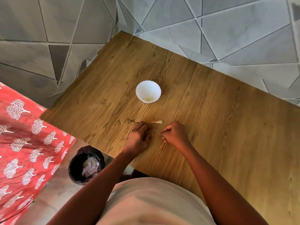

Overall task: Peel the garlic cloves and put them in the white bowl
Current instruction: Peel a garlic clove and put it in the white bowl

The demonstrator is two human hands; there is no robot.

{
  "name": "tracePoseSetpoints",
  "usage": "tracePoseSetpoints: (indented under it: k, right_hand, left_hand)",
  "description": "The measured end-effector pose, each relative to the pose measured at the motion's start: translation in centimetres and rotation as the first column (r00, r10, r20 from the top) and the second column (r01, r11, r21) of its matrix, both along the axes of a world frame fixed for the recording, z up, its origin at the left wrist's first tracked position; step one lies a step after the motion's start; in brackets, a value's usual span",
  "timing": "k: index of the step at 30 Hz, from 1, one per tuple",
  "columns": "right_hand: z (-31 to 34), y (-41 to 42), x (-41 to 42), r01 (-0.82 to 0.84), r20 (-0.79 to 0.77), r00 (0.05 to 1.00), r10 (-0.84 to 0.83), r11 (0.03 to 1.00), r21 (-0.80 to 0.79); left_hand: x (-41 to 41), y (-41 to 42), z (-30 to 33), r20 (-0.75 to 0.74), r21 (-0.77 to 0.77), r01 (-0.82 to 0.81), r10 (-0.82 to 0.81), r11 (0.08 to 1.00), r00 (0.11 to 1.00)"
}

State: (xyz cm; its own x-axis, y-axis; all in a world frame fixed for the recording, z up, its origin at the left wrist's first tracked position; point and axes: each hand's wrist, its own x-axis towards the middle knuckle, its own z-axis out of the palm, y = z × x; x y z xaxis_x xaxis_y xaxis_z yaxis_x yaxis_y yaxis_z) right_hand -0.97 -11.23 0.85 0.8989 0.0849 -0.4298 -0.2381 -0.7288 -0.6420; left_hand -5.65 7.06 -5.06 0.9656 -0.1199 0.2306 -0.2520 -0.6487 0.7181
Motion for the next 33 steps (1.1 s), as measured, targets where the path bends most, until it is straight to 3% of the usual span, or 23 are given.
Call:
tracePoseSetpoints:
  k: [6, 13, 19, 27, 33]
  right_hand:
    - [0.4, 1.1, 1.8, 0.096, -0.18, 0.978, -0.101, 0.995, -0.038]
    - [0.0, 1.6, 1.2, 0.113, -0.138, 0.983, -0.122, 0.991, -0.072]
    - [0.1, 1.8, 1.8, 0.115, -0.175, 0.976, -0.128, 0.99, -0.087]
    - [0.1, 0.0, 1.1, 0.151, -0.289, 0.951, -0.108, 0.98, 0.13]
    - [0.0, -0.6, -0.2, 0.155, -0.257, 0.962, -0.088, 0.955, 0.254]
  left_hand:
    - [-0.2, -0.1, 0.3, 0.018, 0.019, 0.011, -0.011, 1.0, 1.0]
    - [0.0, -0.1, 0.2, 0.05, -0.005, 0.005, -0.005, 1.0, 0.999]
    - [0.2, -0.1, -0.3, -0.009, -0.015, -0.017, 0.017, 1.0, 1.0]
    - [0.5, -1.6, 0.6, -0.223, -0.118, -0.144, 0.115, 0.983, 0.968]
    - [0.9, -1.4, 0.2, -0.303, -0.161, -0.137, 0.084, 0.977, 0.949]
